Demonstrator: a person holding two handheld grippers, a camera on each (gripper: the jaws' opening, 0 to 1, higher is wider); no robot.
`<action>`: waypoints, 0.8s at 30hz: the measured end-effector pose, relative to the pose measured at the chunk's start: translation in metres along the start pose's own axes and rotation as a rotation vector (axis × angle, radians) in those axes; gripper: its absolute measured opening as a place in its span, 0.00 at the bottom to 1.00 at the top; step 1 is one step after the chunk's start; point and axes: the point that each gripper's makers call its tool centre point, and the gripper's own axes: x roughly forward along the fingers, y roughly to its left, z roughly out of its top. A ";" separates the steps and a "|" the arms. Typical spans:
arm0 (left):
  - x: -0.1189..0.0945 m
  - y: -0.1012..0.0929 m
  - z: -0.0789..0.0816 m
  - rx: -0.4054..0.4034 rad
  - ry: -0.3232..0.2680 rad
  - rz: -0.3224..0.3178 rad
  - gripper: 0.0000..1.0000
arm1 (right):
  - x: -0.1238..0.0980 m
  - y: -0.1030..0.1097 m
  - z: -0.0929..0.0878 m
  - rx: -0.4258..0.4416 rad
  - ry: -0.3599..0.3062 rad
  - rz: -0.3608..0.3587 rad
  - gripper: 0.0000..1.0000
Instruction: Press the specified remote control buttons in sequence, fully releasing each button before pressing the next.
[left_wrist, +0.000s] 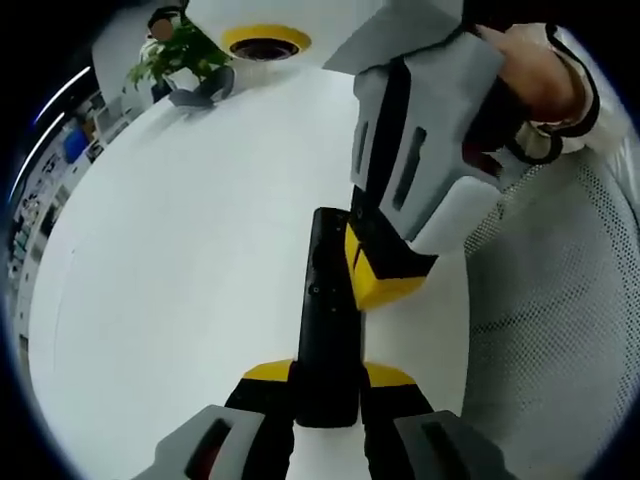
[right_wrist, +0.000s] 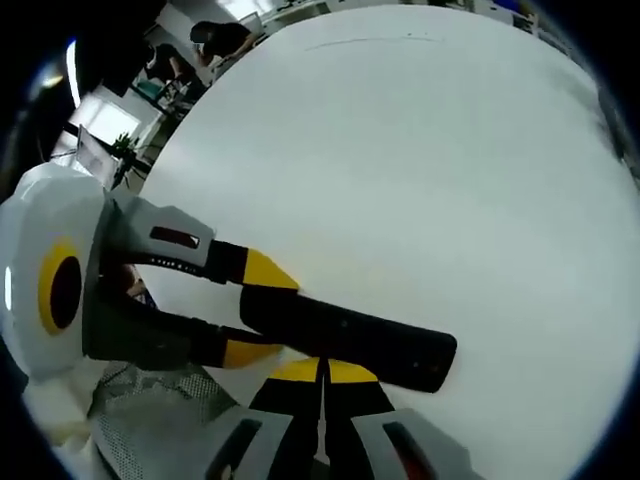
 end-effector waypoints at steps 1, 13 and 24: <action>0.000 0.000 0.000 -0.002 -0.002 0.002 0.23 | 0.000 0.000 0.000 -0.019 0.000 -0.013 0.00; 0.000 0.000 0.000 0.003 0.008 0.000 0.23 | 0.000 0.001 -0.001 -0.012 0.007 -0.018 0.00; 0.000 0.000 -0.001 -0.008 -0.008 0.007 0.23 | -0.003 0.001 -0.002 0.026 -0.019 0.022 0.00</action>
